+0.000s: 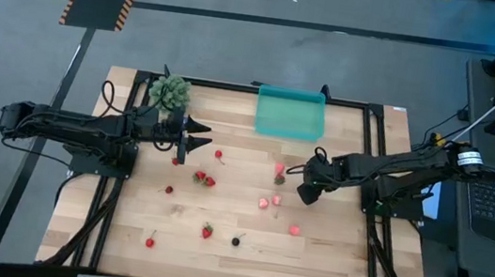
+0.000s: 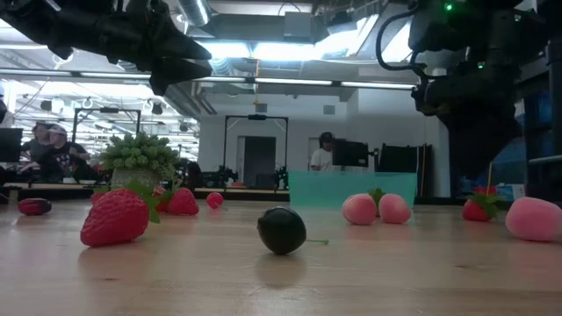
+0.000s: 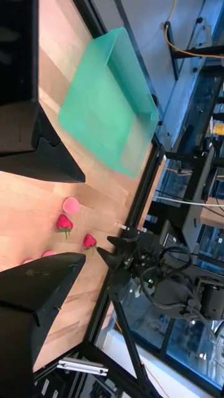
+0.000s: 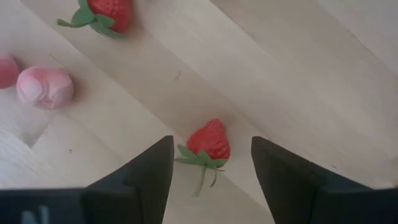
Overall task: Pick and placing Produce into tupperware
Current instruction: Put the strawberry into the blue bin
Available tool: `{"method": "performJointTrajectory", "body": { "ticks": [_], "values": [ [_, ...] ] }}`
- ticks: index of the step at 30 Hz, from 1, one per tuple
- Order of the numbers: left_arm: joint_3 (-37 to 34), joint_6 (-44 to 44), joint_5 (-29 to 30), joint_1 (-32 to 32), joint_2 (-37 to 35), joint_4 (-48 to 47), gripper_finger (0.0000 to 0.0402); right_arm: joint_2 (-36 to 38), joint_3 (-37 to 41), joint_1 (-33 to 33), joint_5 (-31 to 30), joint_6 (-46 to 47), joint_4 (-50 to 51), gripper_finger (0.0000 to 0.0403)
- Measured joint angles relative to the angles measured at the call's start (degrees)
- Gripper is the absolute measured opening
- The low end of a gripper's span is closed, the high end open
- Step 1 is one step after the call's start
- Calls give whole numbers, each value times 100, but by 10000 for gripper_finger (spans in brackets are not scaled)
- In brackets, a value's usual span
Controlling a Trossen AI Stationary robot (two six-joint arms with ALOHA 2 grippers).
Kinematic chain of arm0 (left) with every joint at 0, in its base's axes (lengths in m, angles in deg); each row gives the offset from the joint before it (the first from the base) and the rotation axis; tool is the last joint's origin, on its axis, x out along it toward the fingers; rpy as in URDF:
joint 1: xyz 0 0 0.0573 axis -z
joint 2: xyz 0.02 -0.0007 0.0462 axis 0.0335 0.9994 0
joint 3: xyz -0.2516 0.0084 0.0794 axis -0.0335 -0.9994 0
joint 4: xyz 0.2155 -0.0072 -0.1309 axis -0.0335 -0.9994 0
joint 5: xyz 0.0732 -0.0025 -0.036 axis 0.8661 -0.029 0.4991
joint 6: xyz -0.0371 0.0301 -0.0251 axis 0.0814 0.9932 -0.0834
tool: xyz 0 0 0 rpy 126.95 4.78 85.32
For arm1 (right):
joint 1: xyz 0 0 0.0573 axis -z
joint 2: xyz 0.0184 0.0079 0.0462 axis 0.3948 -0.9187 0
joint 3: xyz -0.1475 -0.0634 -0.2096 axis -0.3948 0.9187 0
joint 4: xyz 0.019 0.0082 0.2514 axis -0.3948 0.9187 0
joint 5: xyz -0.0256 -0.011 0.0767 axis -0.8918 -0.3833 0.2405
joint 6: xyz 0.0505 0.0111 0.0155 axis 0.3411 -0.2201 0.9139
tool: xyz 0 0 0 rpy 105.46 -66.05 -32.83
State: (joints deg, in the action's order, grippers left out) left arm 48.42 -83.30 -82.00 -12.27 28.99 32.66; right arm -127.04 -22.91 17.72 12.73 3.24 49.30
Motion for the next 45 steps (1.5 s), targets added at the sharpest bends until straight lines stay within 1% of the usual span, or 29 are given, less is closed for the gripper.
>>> {"method": "performJointTrajectory", "body": {
  "ticks": [4,11,16,19,23,25,30,36,40,45],
  "values": [
    [0,38,-2,0,0,-2,188,-156,90,0,2,-3,11,225],
    [-1,42,-2,0,0,-2,188,-271,98,0,22,0,-42,273],
    [-2,42,-1,0,0,-3,188,-283,98,0,76,27,-45,285],
    [-2,42,-2,0,0,-6,188,-350,98,0,112,37,-175,283],
    [-2,42,-1,-2,0,-9,188,-613,98,-3,448,29,-386,279],
    [-4,42,0,0,0,-26,188,-772,98,-4,469,181,-336,279],
    [-6,42,-1,0,0,-26,188,-1031,103,0,409,191,-329,279],
    [-5,42,0,0,0,-25,188,-1101,103,0,362,176,-394,274],
    [-7,42,-1,0,0,-24,188,-1101,103,0,356,176,-401,252],
    [-7,44,0,0,0,-24,188,-1101,103,0,411,174,-390,206]
  ]
}}
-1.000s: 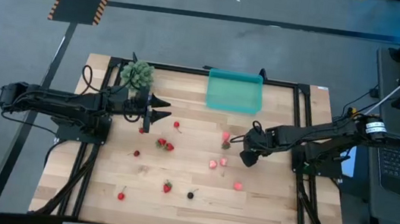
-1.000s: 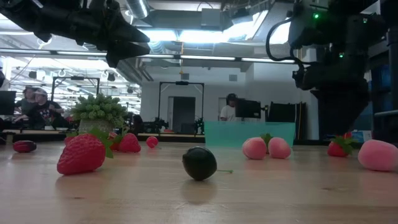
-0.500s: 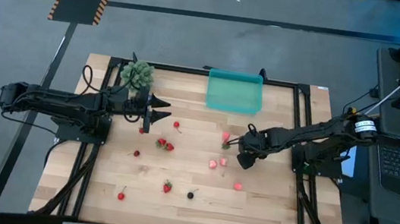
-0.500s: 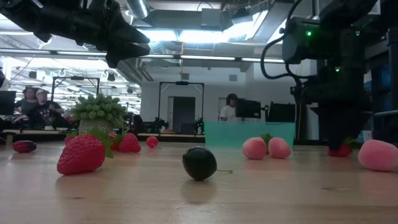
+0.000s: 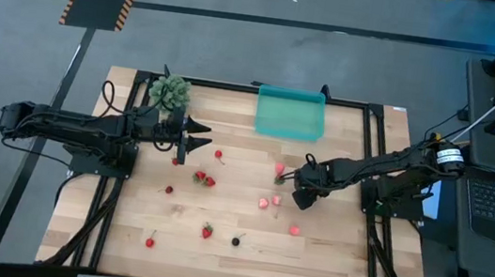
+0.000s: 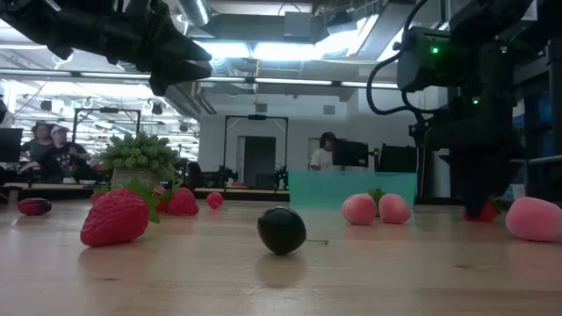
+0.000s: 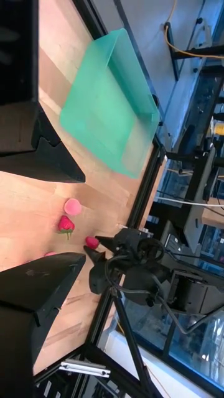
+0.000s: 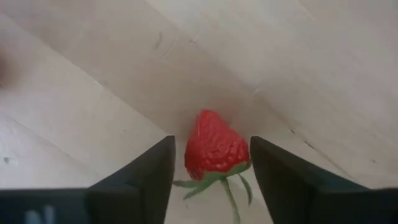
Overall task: Pick and placing Produce into tupperware
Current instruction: Put the strawberry into the blue bin
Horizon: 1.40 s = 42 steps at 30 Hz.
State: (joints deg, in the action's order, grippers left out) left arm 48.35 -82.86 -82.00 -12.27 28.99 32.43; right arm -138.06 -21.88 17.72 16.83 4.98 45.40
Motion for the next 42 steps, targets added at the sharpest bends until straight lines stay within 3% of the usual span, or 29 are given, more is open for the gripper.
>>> {"method": "performJointTrajectory", "body": {
  "ticks": [8,15,19,22,28,35,42],
  "values": [
    [0,0,0,0,0,0,188,10,-6,0,-22,-50,-24,137],
    [0,0,-2,0,0,-5,188,147,-579,62,-245,-896,120,136],
    [0,0,-2,0,0,-21,188,317,-1207,324,-679,-1773,244,136],
    [0,-2,-1,0,0,-25,188,349,-1719,683,-965,-2733,208,136],
    [0,-4,-2,0,0,-26,188,331,-2431,1665,-975,-4289,-451,141],
    [0,-4,-2,0,0,-26,188,-202,-2719,3070,-742,-4797,-796,139],
    [0,-4,0,0,0,-26,188,-1710,-3579,4028,64,-4810,-724,139]
  ]
}}
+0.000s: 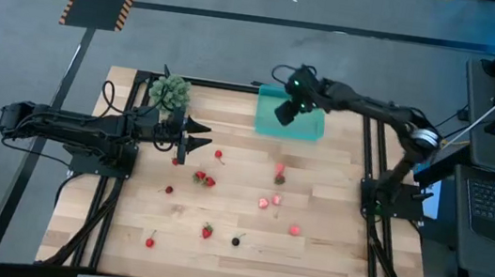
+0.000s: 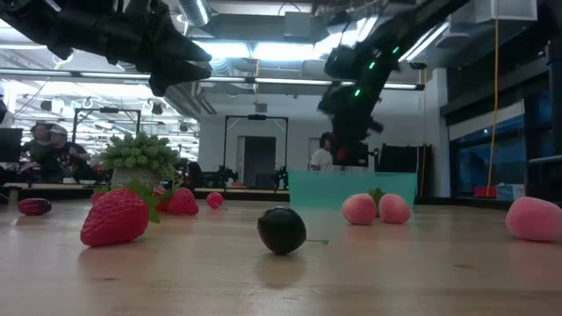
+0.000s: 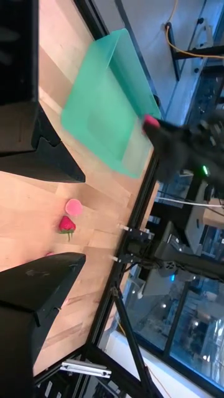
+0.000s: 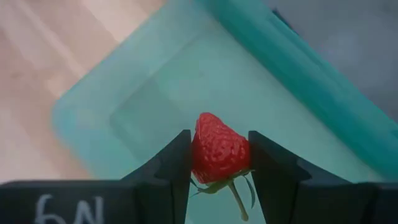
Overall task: Pick and placing Produce into tupperware
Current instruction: Put the strawberry into the blue bin
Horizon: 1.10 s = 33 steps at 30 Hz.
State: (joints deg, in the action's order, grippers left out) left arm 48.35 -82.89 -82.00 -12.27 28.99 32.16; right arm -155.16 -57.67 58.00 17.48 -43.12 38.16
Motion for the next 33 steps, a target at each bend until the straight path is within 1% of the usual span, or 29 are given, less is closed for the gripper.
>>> {"method": "performJointTrajectory", "body": {
  "ticks": [4,8,16,19,22,26,29,33],
  "values": [
    [0,-1,0,0,0,2,188,-910,-926,172,335,-7,519,141],
    [1,1,0,0,0,2,188,-1616,-1767,190,382,38,1274,142],
    [2,1,-2,0,0,2,188,-2545,-2847,186,486,305,1451,144],
    [1,1,-1,0,0,1,188,-2814,-3118,188,674,302,1534,144],
    [0,1,-2,0,0,1,188,-3039,-3258,186,693,167,1577,144],
    [1,1,-2,0,0,2,188,-3113,-3343,188,688,114,1541,147],
    [1,1,-1,0,0,1,188,-3113,-3343,188,685,-42,1536,161],
    [2,1,-2,0,1,1,188,-3113,-3343,188,685,-153,1420,193]
  ]
}}
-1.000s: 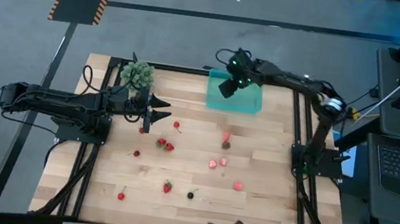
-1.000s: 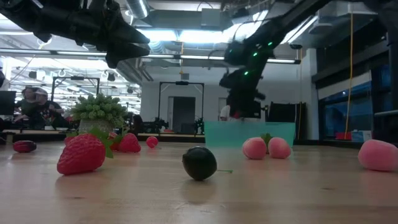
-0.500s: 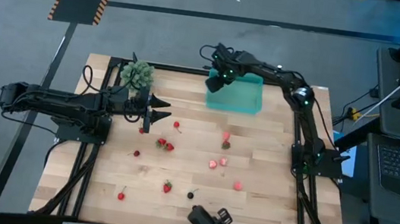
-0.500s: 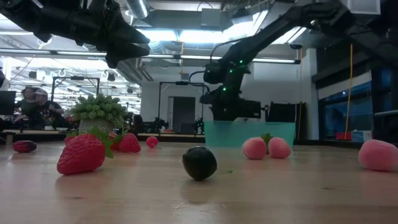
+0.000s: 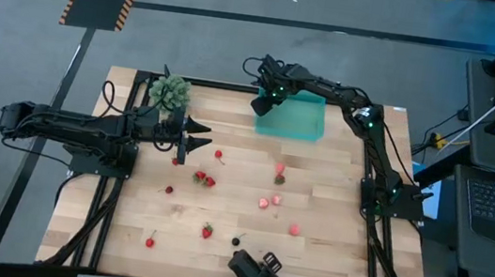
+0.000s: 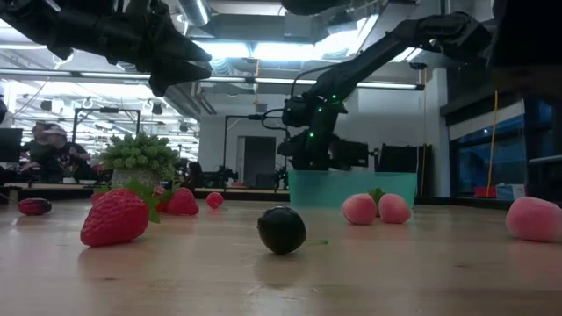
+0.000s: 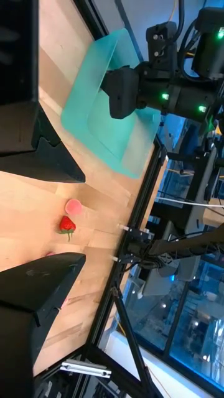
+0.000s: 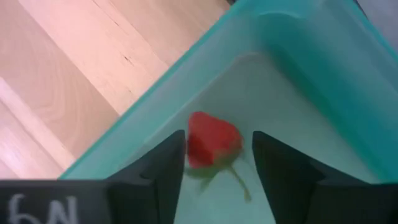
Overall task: Pick and placing Produce into tupperware
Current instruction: Put the strawberry into the blue bin, then put the cherry into the blue bin
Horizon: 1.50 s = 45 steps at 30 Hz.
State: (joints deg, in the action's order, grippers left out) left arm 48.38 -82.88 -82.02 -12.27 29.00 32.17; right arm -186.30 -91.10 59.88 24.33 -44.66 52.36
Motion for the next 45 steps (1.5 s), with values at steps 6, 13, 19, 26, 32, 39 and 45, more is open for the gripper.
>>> {"method": "performJointTrajectory", "body": {
  "ticks": [6,13,19,26,32,39,45],
  "values": [
    [0,0,2,0,-1,0,188,20,0,4,0,-2,58,237],
    [0,1,0,-1,-1,0,188,617,-262,-28,-47,-189,647,247],
    [0,0,0,-1,-1,-18,188,1588,-267,-314,-129,-657,956,247],
    [0,11,-6,0,-1,-273,188,2778,-56,-988,-284,-936,973,248],
    [0,11,-22,0,-1,-304,188,3536,1141,-1718,-398,-916,-15,248],
    [0,-2,-20,0,-1,-354,188,3778,2977,-2422,-391,-912,-2373,248],
    [4,-9,-20,0,-30,-281,188,3477,3825,-2741,-410,-887,-4027,248]
  ]
}}
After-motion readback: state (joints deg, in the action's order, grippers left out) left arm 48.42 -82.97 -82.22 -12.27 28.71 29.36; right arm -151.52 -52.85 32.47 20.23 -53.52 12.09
